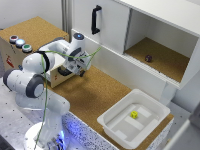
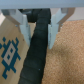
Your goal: Go close the drawer
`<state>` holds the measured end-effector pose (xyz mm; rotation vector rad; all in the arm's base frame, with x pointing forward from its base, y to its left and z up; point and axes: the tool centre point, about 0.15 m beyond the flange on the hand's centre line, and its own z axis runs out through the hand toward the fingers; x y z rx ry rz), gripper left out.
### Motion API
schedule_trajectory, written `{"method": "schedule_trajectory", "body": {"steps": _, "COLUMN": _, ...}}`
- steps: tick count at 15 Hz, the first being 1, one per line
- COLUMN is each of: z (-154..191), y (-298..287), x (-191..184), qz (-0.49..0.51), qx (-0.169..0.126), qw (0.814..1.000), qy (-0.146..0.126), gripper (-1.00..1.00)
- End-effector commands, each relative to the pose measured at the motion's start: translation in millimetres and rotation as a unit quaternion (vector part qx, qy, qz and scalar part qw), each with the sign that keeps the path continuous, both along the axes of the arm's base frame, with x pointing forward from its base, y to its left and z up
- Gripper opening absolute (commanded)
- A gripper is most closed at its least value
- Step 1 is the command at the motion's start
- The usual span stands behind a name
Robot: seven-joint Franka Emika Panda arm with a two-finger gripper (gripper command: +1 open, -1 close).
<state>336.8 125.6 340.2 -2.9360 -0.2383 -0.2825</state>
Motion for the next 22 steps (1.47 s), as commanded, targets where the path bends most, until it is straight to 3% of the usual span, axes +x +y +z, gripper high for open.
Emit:
{"method": "schedule_trajectory", "body": {"steps": 1, "z": -21.4, "y": 36.4, "x": 17.1, "qz": 0.000, "qx": -0.025, "qw": 1.000, "qy": 0.011, "gripper": -1.00}}
{"method": "schedule_trajectory", "body": {"steps": 3, "z": -33.4, "y": 43.2, "x": 23.8, "qz": -0.012, "qx": -0.013, "qw": 0.999, "qy": 0.032, "gripper": -1.00}}
{"method": "schedule_trajectory", "body": {"steps": 5, "z": -36.5, "y": 58.4, "x": 25.4, "qz": -0.009, "qx": -0.002, "qw": 0.999, "qy": 0.034, "gripper": -1.00}}
{"method": "schedule_trajectory", "body": {"steps": 11, "z": -30.6, "y": 113.6, "x": 24.1, "qz": 0.042, "qx": -0.007, "qw": 0.999, "qy": 0.011, "gripper": -1.00}}
{"method": "schedule_trajectory", "body": {"steps": 15, "z": -30.5, "y": 155.0, "x": 14.2, "qz": 0.082, "qx": -0.001, "qw": 0.997, "qy": 0.010, "gripper": -1.00}}
{"method": "schedule_trajectory", "body": {"steps": 21, "z": -8.8, "y": 204.2, "x": 3.6, "qz": 0.146, "qx": 0.003, "qw": 0.989, "qy": -0.009, "gripper": -1.00}}
{"method": "schedule_trajectory", "body": {"steps": 22, "z": -4.5, "y": 207.7, "x": 1.0, "qz": 0.150, "qx": -0.001, "qw": 0.989, "qy": -0.011, "gripper": 1.00}}
